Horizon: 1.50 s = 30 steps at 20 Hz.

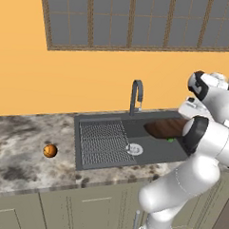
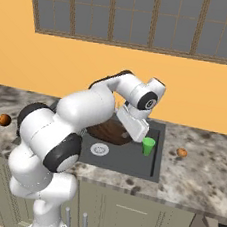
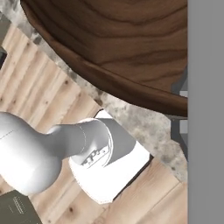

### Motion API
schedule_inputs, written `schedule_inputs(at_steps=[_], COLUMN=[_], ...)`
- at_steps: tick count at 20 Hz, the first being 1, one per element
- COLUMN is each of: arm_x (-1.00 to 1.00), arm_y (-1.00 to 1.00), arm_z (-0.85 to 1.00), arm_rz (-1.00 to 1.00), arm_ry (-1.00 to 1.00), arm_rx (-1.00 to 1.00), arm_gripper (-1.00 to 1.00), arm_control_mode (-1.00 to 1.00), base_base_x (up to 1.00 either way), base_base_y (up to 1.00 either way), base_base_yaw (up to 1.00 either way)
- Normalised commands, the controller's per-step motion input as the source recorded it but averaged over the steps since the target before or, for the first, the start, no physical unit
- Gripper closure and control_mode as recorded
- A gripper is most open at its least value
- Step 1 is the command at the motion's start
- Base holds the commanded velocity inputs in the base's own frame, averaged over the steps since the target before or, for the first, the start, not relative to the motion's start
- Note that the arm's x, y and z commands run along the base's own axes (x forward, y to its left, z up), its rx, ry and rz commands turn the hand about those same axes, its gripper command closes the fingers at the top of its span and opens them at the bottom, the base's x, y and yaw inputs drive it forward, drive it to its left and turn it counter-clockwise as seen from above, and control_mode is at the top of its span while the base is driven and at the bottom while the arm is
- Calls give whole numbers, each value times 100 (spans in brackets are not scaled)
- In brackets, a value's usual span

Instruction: Remove the orange and tangerine from the sink. Then move the bowl and cup from the counter to the sink for washing.

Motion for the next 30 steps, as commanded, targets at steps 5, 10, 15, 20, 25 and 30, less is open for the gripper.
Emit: schedule_inputs(at_steps=[5,10,15,20,25,30], arm_x=[1,2,10,15,10,4], arm_y=[0,0,1,0,0,0], arm_z=[-15,-13,-9,-12,-15,-15], arm_rz=[12,6,0,0,0,0], arm_ry=[-1,-2,-2,0,0,-6], arm_rx=[1,5,6,1,0,0], arm_gripper=[100,100,100,100,100,100], arm_control_mode=[-100,-100,-100,-100,-100,-100], base_base_x=[0,0,0,0,0,0], base_base_y=[0,0,0,0,0,0], base_base_yaw=[0,0,0,0,0,0])
